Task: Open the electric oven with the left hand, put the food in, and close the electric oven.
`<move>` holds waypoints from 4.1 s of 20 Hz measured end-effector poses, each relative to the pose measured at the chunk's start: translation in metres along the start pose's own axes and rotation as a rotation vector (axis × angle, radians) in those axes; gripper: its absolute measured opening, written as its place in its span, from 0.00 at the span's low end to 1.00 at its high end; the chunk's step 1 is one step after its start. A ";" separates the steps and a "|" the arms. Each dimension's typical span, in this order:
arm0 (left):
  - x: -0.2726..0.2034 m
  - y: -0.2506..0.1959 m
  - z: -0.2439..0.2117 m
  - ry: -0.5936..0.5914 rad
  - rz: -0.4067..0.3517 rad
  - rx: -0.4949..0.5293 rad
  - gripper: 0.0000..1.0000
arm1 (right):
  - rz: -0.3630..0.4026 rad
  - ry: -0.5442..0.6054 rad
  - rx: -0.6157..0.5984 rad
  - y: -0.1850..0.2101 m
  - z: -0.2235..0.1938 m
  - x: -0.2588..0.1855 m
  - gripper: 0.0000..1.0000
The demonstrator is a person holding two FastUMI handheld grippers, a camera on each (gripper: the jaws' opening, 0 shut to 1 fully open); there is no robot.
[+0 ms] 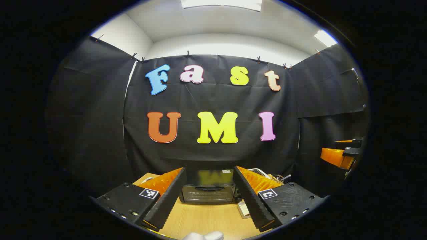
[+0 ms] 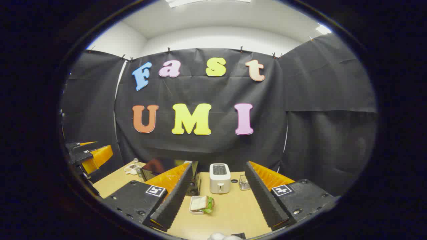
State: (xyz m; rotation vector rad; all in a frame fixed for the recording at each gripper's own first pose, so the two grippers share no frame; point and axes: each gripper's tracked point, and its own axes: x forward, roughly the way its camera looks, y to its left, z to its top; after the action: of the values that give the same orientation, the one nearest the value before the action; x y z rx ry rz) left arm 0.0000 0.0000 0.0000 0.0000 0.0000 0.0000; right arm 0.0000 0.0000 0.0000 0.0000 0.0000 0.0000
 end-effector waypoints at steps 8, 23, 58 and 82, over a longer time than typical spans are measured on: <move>-0.006 0.014 -0.001 0.006 0.002 0.004 0.93 | 0.015 -0.004 0.021 0.014 0.003 0.000 0.90; 0.039 -0.005 -0.058 0.081 -0.026 -0.001 0.93 | -0.015 0.058 0.006 -0.011 -0.017 0.009 1.00; 0.197 0.002 -0.267 0.444 0.001 0.034 0.98 | -0.164 0.261 0.059 -0.067 -0.093 -0.022 1.00; 0.086 -0.003 -0.409 0.832 -0.007 0.022 0.95 | -0.182 0.339 0.056 -0.069 -0.123 -0.062 1.00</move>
State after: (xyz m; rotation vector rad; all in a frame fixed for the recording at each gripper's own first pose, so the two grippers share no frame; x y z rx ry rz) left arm 0.0861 -0.0029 -0.4093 0.0218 0.8315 -0.0071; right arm -0.0624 -0.0694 -0.1234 0.0557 0.3394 -0.1816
